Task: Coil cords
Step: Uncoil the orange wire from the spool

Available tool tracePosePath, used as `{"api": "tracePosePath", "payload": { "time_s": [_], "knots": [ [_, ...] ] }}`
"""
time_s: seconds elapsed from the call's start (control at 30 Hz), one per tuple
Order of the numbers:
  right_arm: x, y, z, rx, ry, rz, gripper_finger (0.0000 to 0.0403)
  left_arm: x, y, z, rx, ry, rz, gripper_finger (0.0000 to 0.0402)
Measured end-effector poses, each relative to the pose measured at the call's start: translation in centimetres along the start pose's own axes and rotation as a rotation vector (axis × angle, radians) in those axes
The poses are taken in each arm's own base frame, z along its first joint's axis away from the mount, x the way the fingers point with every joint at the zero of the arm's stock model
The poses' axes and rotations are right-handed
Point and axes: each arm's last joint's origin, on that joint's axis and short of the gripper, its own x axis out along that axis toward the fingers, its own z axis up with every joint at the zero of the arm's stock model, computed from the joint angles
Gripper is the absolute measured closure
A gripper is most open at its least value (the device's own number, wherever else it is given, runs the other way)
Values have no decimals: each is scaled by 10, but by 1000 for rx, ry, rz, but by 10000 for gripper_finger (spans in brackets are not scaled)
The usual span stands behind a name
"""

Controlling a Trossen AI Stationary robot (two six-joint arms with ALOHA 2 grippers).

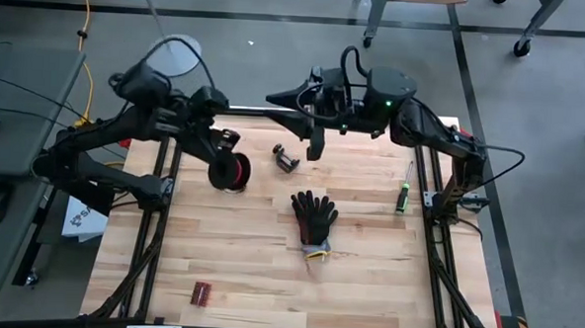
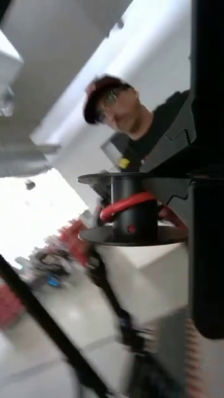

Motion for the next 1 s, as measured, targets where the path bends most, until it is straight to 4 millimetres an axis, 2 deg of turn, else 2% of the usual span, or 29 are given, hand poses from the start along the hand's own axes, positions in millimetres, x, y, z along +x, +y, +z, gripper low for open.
{"api": "tracePosePath", "payload": {
  "time_s": [0.23, 0.37, 0.47, 0.6, 0.7, 0.8, 1.0],
  "knots": [
    [5, -10, -9, 27, 60, -9, 253, -5, -15, 12, 165, -272, -84, 400],
    [10, -7, -15, 65, 95, 82, 253, -14, -25, 23, 370, -367, -22, 400],
    [14, -3, -20, 43, 106, 77, 253, -19, -25, 32, 367, -409, 54, 399],
    [21, -1, -30, -27, 112, 10, 253, -14, -24, 40, 349, -382, 49, 399],
    [24, -2, -33, -53, 121, -9, 253, -9, -34, 43, 357, -323, 6, 399],
    [24, -4, -32, -62, 108, -32, 253, -4, -40, 43, 340, -262, -18, 399],
    [25, -4, -25, -94, 35, -51, 254, 0, -39, 39, 292, -194, -6, 399]
  ]
}}
